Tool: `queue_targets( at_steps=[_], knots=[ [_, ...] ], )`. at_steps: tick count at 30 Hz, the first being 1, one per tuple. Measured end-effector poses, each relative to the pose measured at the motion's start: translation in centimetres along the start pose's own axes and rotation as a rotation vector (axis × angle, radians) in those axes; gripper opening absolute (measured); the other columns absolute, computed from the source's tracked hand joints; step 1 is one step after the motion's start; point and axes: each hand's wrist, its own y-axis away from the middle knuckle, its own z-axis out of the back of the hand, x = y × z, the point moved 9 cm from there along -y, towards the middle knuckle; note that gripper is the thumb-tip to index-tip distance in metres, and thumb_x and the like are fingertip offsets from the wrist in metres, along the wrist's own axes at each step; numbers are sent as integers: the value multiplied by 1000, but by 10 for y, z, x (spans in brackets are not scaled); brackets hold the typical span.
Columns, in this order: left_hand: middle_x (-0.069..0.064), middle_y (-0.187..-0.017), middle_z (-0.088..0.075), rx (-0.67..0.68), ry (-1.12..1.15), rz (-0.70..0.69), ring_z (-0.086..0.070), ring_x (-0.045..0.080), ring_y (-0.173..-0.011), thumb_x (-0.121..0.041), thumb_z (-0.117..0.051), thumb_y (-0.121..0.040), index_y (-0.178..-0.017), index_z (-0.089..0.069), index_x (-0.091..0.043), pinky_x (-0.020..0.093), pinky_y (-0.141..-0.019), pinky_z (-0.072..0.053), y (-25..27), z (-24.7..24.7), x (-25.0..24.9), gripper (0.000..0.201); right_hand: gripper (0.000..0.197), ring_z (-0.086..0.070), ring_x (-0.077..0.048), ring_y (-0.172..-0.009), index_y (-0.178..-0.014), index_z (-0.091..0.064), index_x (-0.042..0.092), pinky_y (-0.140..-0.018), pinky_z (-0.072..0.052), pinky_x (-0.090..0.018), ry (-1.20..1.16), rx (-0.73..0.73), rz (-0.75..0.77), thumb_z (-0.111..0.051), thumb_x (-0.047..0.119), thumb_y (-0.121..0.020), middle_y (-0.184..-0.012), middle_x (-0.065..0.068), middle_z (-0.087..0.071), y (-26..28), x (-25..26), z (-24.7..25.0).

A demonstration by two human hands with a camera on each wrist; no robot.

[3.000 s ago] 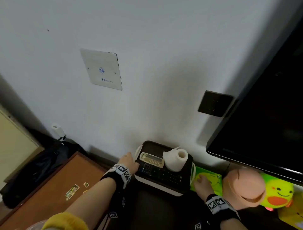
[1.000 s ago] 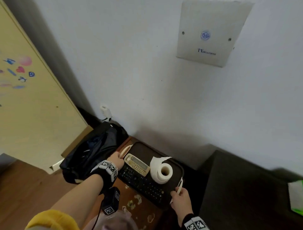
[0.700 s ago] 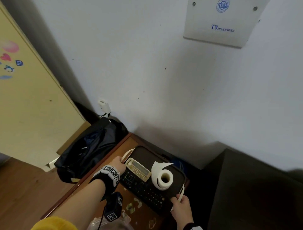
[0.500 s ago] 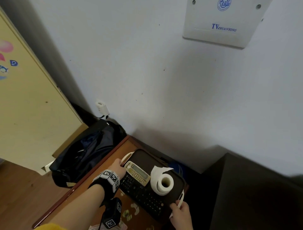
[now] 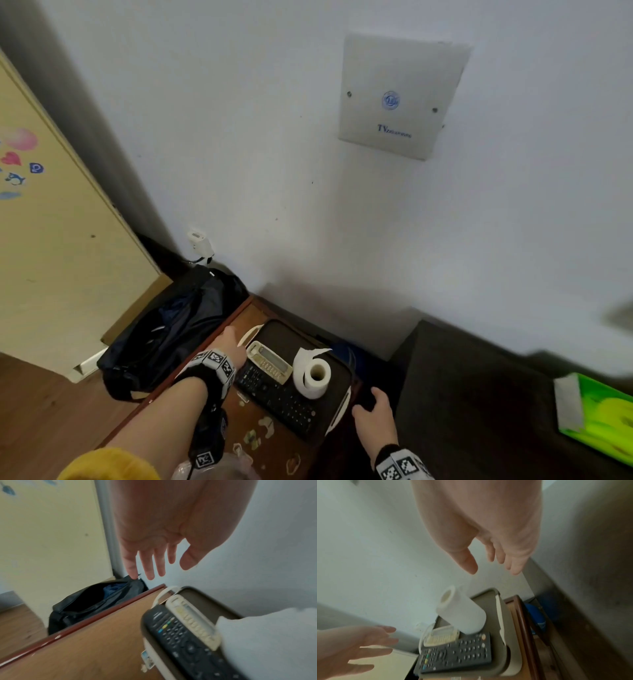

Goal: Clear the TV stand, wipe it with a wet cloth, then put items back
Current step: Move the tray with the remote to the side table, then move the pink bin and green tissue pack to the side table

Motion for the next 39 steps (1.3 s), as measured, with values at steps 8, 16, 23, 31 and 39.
queue_targets(
  at_steps=[8, 16, 23, 31, 39],
  knots=[
    [13, -134, -51, 30, -45, -432, -52, 30, -121, -22, -48, -91, -140, -34, -14, 37, -102, -42, 111, 7, -162, 51, 54, -40, -26, -131, -139, -39, 9, -104, -34, -29, 108, -122, 168, -55, 11, -88, -145, -11, -39, 56, 53, 110],
    [14, -128, -56, 78, -74, -627, -55, 31, -115, -18, -48, -92, -137, -37, -12, 33, -97, -43, 222, -57, -279, 47, 51, -45, -26, -127, -135, -43, 7, -105, -37, -33, 41, -194, 178, -58, 9, -86, -138, -15, -45, 78, 27, 221],
    [9, -121, -61, 107, -129, -642, -58, 26, -111, -18, -48, -91, -131, -42, -13, 31, -92, -44, 287, -142, -358, 40, 45, -47, -28, -125, -130, -48, 5, -105, -35, -33, 57, -240, 157, -56, 6, -85, -134, -13, -49, 71, -34, 343],
    [9, -134, -47, 137, -332, -771, -50, 29, -122, -35, -59, -83, -134, -41, -18, 42, -99, -44, 339, -247, -451, 57, 44, -49, -30, -117, -123, -56, 11, -105, -35, -40, 353, -483, 388, -45, 16, -80, -121, -8, -58, 68, -40, 493],
    [1, -151, -29, 96, -581, -893, -26, 27, -139, -36, -68, -75, -146, -28, -23, 45, -108, -32, 334, -312, -503, 82, 90, -9, -17, -146, -149, -18, 24, -119, -4, -34, 755, -473, 409, -28, 63, -68, -157, 0, -18, 32, -44, 543]
  ],
)
